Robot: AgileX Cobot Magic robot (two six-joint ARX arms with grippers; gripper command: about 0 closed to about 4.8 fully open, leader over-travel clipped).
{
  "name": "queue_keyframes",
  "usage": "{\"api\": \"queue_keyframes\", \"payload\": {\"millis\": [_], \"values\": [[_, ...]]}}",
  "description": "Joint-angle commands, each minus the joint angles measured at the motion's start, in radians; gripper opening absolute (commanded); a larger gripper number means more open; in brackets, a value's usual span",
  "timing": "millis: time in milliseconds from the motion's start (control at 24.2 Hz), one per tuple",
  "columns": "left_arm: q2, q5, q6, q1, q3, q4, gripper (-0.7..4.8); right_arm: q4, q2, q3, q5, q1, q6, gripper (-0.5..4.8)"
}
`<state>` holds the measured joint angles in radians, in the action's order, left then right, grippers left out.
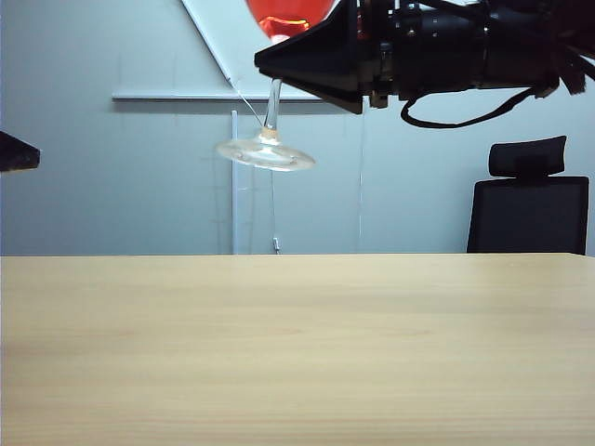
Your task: Gently pick up the goblet, rotate it counterclockwise for two full turns (viewing from above), and then place it back on the table.
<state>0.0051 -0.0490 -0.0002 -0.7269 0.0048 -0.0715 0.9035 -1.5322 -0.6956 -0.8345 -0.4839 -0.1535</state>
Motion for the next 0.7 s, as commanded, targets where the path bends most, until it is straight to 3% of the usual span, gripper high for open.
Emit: {"api": "queue_keyframes", "payload": {"millis": [41, 413, 702], "values": [[0.001, 0.004, 0.000, -0.001, 0.004, 0.005, -0.05, 0.130, 0.010, 0.021, 0.047, 0.013, -0.090, -0.05], [0.001, 0.004, 0.000, -0.001, 0.004, 0.005, -0.05, 0.174, 0.009, 0.080, 0.251, 0.014, -0.260, -0.05], [0.001, 0.004, 0.000, -0.001, 0.004, 0.005, -0.05, 0.039, 0.009, 0.080, 0.484, 0.014, -0.338, -0.05]]}}
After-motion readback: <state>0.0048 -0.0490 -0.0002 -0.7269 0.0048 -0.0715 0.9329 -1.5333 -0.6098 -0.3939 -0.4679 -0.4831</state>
